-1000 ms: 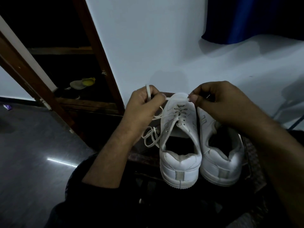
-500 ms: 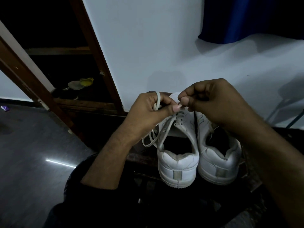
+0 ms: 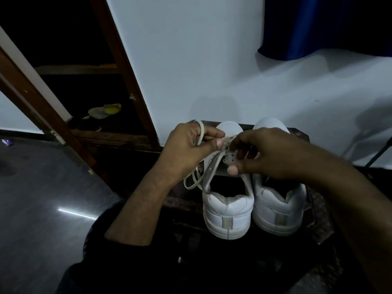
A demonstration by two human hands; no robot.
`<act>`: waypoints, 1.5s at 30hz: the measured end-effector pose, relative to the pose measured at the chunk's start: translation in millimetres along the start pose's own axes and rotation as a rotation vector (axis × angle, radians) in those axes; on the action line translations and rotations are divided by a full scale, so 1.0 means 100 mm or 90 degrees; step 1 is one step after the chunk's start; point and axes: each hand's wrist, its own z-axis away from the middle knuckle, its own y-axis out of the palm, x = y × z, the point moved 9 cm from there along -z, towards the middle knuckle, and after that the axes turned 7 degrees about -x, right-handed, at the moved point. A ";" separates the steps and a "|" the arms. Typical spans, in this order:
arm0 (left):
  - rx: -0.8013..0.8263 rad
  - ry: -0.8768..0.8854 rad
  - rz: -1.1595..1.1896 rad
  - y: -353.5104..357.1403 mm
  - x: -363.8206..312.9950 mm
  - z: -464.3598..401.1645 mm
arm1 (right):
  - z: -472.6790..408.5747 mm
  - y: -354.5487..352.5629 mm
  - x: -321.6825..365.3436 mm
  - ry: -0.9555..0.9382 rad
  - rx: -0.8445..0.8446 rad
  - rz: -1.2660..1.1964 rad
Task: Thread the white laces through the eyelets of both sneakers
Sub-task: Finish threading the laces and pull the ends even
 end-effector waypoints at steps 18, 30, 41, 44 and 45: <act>0.020 0.008 -0.078 0.11 -0.07 0.01 | -0.02 0.02 0.11 0.042 -0.139 0.118; -0.029 -0.001 -0.150 0.13 -0.04 0.00 | -0.09 -0.05 -0.17 0.079 -0.136 -0.078; -0.045 0.017 -0.170 0.12 -0.04 -0.07 | -0.13 -0.02 -0.24 0.099 -0.099 -0.131; -0.050 0.016 -0.187 0.12 -0.04 -0.06 | -0.13 -0.03 -0.25 0.106 -0.098 -0.130; -0.045 0.011 -0.187 0.12 -0.04 -0.05 | -0.13 -0.03 -0.25 0.109 -0.095 -0.124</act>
